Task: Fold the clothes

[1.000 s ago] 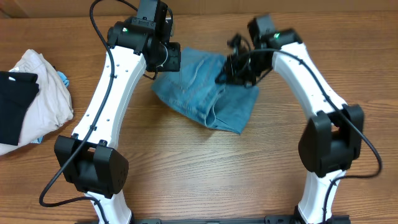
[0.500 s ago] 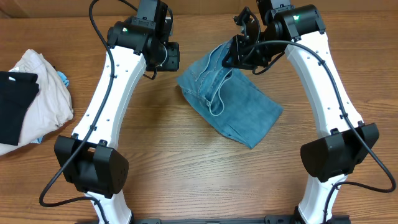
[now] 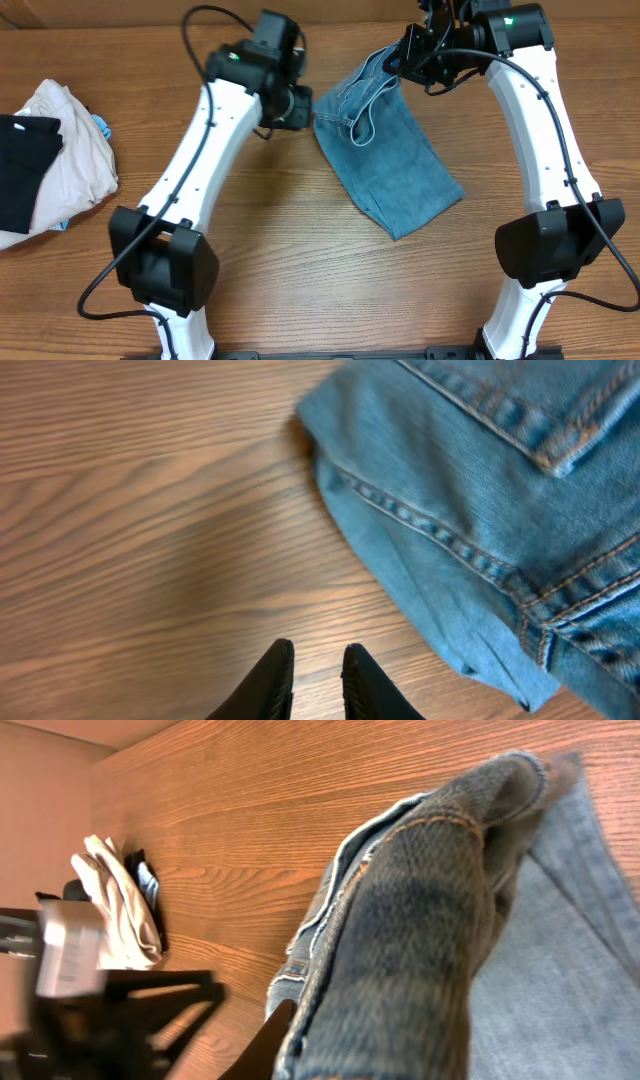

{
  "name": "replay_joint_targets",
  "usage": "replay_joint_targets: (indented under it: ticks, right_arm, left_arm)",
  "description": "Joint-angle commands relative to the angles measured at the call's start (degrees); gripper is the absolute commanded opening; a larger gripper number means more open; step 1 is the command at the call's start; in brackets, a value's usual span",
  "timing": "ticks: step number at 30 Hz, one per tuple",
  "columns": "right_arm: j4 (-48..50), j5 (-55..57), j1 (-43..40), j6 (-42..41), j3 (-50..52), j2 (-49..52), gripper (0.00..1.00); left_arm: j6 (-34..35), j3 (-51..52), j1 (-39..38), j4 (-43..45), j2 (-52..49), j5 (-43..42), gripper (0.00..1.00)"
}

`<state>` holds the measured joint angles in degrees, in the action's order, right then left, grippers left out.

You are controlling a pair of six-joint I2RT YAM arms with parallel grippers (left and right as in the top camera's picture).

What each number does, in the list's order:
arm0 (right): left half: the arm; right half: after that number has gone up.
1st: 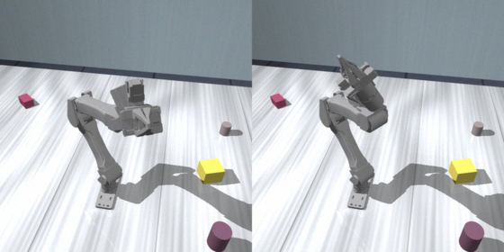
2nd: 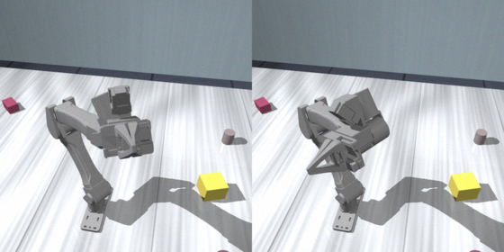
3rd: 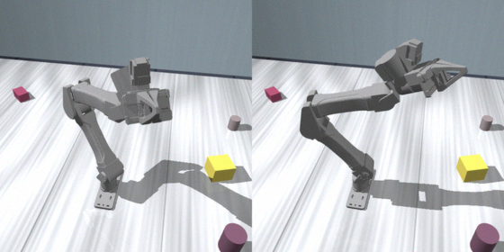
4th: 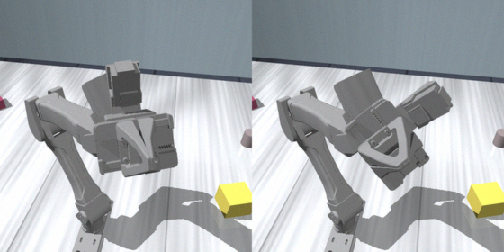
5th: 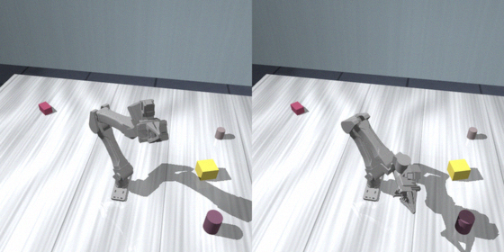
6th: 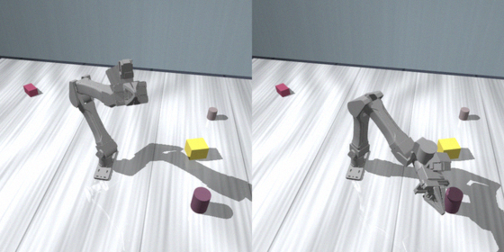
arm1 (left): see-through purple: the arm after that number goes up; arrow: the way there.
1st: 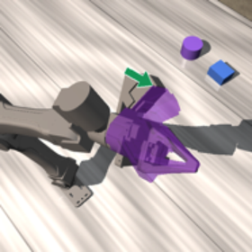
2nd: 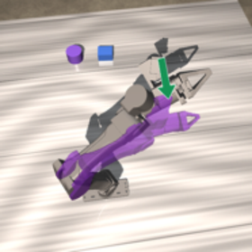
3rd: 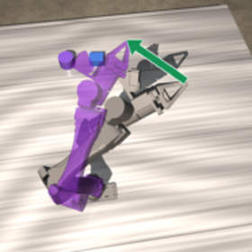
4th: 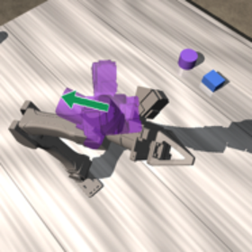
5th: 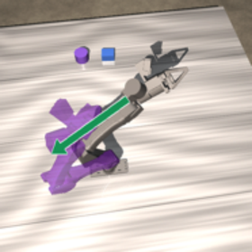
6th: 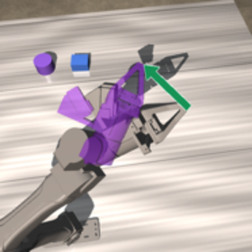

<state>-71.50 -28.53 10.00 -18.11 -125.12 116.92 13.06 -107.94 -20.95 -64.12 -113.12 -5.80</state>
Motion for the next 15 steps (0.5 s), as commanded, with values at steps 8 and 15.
replay_joint_targets:
  ticks: [8,15]
  right_arm:
    - [0.74,-5.55,0.42,-1.46,-2.03,-2.12,0.15]
    - [0.31,-6.29,0.31,-1.44,-2.03,-2.16,0.15]
  left_arm:
    - [0.81,17.68,-4.48,21.16,-0.87,-7.45,0.19]
    - [8.59,27.12,-4.37,36.41,-0.87,-11.82,0.2]
